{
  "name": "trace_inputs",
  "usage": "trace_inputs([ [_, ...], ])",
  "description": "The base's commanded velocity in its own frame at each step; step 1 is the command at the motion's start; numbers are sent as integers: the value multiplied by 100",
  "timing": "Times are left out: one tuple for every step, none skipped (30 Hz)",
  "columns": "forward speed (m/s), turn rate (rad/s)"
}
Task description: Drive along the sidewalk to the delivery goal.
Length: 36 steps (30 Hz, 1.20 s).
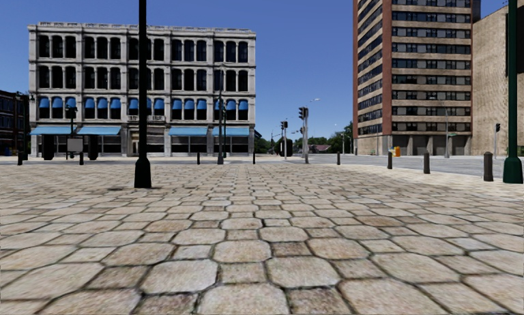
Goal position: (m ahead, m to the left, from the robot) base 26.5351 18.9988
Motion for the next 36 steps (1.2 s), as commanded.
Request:
trace_inputs([
  [200,0],
  [200,0],
  [200,0],
  [200,0],
  [200,0],
  [200,0],
  [200,0],
  [200,0],
  [200,0],
  [200,0],
  [200,0],
  [200,0],
  [200,0],
  [200,0],
  [200,-5],
  [200,-15],
  [200,-19],
  [200,-19],
  [200,-20],
  [200,-20],
  [200,-21],
  [200,-21],
  [200,-23],
  [200,-24],
  [200,-24],
  [200,-24],
  [200,-24],
  [200,-24],
  [200,-24],
  [200,-24],
  [200,-24],
  [200,-24],
  [200,-20],
  [200,-20],
  [200,-2],
  [200,0],
])
